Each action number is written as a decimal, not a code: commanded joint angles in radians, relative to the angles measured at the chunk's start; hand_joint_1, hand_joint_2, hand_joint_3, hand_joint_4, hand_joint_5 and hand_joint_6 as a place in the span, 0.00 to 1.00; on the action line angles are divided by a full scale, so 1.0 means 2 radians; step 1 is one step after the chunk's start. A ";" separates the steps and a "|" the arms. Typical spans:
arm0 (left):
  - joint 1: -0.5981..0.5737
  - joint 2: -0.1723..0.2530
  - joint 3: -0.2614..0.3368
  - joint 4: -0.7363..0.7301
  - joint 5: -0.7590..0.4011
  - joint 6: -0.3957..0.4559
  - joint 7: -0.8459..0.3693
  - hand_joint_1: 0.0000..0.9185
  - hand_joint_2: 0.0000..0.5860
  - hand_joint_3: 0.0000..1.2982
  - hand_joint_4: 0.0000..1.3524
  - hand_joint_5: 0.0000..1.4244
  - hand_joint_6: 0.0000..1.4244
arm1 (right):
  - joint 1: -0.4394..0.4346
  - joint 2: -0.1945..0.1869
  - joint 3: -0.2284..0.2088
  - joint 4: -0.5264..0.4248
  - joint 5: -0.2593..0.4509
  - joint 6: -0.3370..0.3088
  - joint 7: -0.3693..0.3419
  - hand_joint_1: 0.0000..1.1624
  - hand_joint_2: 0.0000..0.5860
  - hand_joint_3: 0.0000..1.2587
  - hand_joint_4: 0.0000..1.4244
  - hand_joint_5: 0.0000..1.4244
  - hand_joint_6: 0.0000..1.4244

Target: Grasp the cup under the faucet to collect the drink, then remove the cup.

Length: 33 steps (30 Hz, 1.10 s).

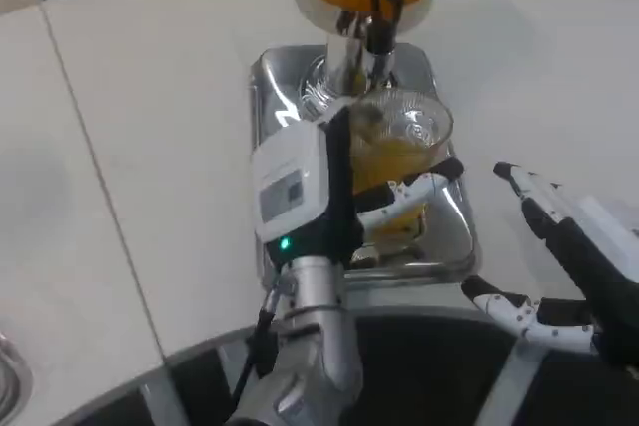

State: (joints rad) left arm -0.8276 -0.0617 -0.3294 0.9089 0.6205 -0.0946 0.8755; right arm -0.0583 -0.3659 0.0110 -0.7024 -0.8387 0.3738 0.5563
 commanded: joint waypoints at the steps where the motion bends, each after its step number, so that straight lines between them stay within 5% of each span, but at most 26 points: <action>1: 0.007 -0.016 0.010 0.023 -0.020 -0.030 0.024 0.61 0.11 0.81 0.82 1.00 1.00 | -0.002 -0.007 0.000 -0.004 0.001 0.009 0.006 0.46 0.66 0.00 0.00 0.00 0.06; 10: 0.002 -0.012 0.020 0.044 -0.038 -0.057 0.022 0.65 0.09 0.87 0.79 1.00 1.00 | 0.002 -0.007 0.004 -0.009 0.006 0.013 0.008 0.46 0.66 0.00 0.00 0.00 0.06; 33: 0.064 0.085 0.069 -0.087 -0.047 -0.063 -0.023 0.59 0.07 0.90 0.79 1.00 1.00 | 0.002 -0.004 0.028 0.031 0.028 -0.030 -0.058 0.47 0.69 0.00 0.00 0.00 0.06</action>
State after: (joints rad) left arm -0.7130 0.0945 -0.2137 0.7788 0.5475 -0.2065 0.8436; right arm -0.0730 -0.3689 0.0656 -0.6346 -0.7784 0.3213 0.4587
